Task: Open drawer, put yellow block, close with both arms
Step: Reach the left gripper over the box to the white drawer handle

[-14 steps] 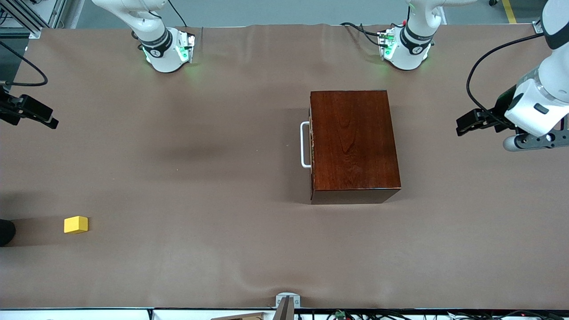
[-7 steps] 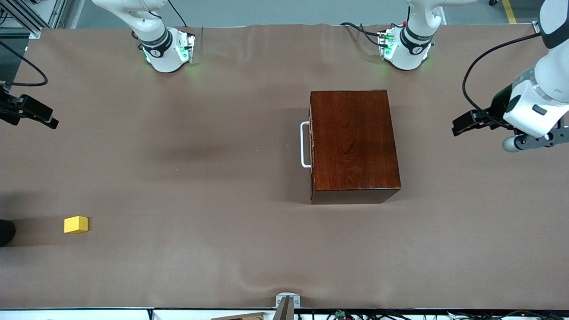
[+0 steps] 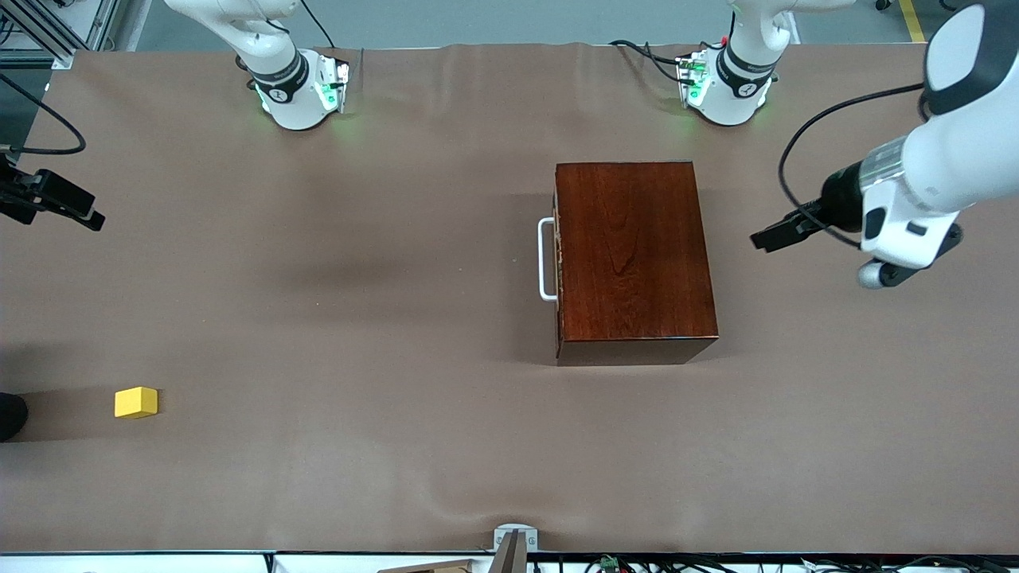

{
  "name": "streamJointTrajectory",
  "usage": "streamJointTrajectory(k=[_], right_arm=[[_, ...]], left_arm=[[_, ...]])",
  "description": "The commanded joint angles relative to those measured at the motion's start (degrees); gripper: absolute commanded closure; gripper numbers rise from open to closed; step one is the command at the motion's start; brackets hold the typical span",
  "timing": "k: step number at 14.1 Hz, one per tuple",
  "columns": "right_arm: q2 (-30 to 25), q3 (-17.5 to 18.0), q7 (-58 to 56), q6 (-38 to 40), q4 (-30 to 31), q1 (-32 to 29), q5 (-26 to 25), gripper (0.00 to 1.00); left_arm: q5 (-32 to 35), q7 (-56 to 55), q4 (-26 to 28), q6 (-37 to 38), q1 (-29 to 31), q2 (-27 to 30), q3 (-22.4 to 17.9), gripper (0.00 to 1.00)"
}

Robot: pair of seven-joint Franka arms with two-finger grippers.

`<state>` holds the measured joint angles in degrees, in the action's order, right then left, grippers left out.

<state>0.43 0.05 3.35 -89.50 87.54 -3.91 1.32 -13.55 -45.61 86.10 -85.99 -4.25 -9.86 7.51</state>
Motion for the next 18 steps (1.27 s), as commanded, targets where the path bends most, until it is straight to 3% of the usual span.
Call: streamJointTrajectory(k=[1, 8, 13, 18], right_arm=[[0.1, -0.3, -0.1, 0.2, -0.4, 0.7, -0.6, 0.00], [0.1, -0.3, -0.1, 0.2, -0.4, 0.7, -0.6, 0.00], [0.1, -0.3, -0.1, 0.2, -0.4, 0.7, -0.6, 0.00], [0.1, -0.3, 0.0, 0.2, -0.4, 0.7, -0.6, 0.00]], left_arm=[[-1.7, -5.3, -1.5, 1.3, -1.3, -1.7, 0.2, 0.00], [-1.7, -10.4, -1.8, 0.9, -3.2, -5.2, 0.4, 0.00], [-0.9, -21.2, -8.0, -5.8, -13.4, -14.6, 0.2, 0.00], [4.7, -28.4, -11.8, -13.4, -22.1, -16.6, 0.0, 0.00]])
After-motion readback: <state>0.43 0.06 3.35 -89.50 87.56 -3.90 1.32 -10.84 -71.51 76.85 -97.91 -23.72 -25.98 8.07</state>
